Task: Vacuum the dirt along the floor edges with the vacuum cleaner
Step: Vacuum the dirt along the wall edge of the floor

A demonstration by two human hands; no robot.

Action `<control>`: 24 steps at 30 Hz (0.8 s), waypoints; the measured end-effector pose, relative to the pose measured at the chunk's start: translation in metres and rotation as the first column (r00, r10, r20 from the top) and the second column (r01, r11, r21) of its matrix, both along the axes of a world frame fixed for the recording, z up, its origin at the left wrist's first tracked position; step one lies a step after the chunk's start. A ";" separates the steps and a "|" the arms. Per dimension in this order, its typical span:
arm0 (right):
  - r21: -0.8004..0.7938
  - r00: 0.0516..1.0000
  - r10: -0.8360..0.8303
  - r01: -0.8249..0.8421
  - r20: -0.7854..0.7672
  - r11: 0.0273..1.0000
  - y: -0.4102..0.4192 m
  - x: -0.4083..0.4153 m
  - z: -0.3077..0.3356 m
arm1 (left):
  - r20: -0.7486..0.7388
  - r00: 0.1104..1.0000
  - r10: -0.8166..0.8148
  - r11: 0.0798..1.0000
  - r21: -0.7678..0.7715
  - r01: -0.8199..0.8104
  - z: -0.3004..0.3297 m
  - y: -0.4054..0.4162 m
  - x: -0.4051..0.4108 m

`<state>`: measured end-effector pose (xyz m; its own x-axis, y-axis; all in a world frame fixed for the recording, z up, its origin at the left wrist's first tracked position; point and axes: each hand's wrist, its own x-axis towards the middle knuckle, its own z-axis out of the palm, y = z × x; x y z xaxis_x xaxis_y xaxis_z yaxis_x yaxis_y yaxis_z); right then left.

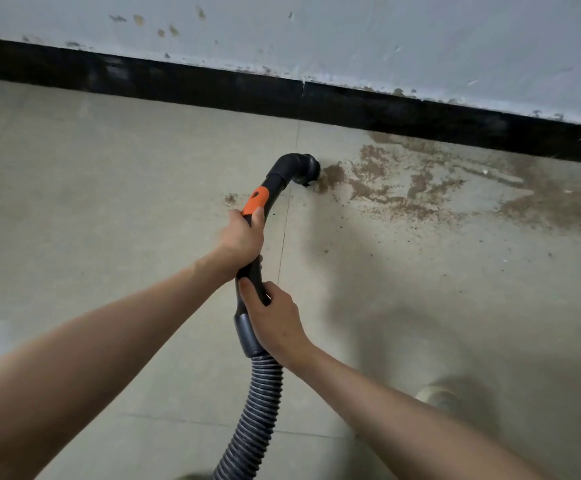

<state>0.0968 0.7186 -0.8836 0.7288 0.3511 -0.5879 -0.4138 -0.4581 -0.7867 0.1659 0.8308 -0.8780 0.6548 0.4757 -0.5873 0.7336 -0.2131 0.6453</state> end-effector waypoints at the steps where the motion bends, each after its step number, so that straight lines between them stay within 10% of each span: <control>1: -0.009 1.000 -0.011 0.011 0.006 1.000 -0.002 0.002 0.000 | 0.001 1.000 -0.011 1.000 -0.005 0.011 0.000 -0.004 0.004; 15: 0.015 0.987 -0.155 0.156 -0.041 0.988 0.008 0.039 0.018 | -0.016 0.983 -0.181 0.982 0.054 0.181 0.011 -0.005 0.053; 24: 0.096 0.995 -0.085 0.090 -0.052 0.991 0.019 0.043 0.022 | 0.047 0.998 0.041 0.987 -0.156 -0.033 0.017 0.018 0.057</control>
<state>0.1395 0.7376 -0.8615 0.7311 0.3452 -0.5885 -0.4872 -0.3397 -0.8045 0.2225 0.8489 -0.8610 0.6690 0.4058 -0.6227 0.7050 -0.0810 0.7045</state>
